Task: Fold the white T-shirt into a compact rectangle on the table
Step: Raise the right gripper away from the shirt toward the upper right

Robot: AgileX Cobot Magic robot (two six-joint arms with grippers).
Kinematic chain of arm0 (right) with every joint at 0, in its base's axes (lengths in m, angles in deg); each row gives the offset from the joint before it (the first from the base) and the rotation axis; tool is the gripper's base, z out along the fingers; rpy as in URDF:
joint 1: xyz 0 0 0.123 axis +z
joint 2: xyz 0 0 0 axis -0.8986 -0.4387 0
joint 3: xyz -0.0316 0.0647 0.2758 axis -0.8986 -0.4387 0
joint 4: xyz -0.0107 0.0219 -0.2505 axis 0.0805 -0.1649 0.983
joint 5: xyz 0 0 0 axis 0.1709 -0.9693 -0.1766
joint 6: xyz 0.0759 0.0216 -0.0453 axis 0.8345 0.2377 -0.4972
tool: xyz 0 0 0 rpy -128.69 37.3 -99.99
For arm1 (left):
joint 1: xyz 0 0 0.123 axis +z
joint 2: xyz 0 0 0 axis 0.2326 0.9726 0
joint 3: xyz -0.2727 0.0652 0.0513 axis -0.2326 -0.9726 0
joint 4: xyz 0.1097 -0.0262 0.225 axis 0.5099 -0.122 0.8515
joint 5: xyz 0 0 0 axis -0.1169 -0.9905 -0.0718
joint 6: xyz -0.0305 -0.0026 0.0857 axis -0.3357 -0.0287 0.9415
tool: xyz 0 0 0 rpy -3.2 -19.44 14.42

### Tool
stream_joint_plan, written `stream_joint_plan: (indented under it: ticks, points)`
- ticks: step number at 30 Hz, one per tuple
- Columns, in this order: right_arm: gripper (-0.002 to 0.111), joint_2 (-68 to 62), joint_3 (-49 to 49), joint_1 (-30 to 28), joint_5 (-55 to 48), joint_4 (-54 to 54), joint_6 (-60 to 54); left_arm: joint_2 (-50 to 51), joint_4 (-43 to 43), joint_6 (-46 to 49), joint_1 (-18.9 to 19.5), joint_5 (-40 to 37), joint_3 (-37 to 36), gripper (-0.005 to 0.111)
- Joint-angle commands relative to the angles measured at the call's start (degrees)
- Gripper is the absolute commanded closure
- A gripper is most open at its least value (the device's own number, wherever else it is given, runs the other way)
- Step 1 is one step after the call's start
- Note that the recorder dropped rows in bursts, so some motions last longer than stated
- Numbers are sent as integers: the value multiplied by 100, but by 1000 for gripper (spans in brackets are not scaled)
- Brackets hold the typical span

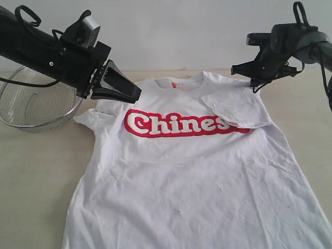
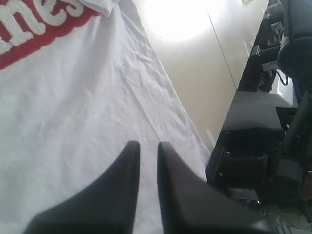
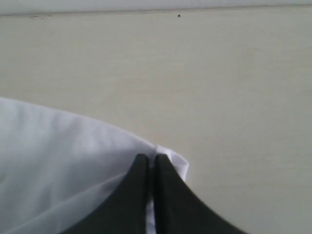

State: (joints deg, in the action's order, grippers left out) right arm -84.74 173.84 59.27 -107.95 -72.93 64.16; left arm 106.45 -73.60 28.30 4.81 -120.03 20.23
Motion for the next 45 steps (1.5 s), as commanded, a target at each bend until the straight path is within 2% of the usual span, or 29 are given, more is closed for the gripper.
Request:
stream_joint_plan:
  ticks: [1,6,13,18,23,28,31,36,45]
  points:
    - [108,73,25,-108,82,49,45,-66,-83,33,3,60,-26,94]
    - [108,445,25,-97,-8,-162,31,-66,-83,93,3,104,-26,94]
    - [108,1153,-23,-97,-972,-277,-112,-66,-83,93,3,106,-26,94]
    - [108,1978,-672,-38,-1024,-682,-140,-66,-117,-28,3,79,-26,94]
    - [108,2900,-1849,213,-1092,-549,-266,-91,-268,-29,3,-58,-26,94]
    - [108,4492,-4311,374,-568,-575,-366,-566,-325,-29,3,-39,-387,94]
    - [108,4939,-5296,359,-226,-507,-366,-756,-314,-29,3,105,-594,94]
    - [108,4982,-5407,359,-1037,-568,-366,-759,-232,-29,3,212,-811,94]
    - [108,4982,-5407,359,-617,-568,-366,-759,-203,-6,3,235,-832,94]
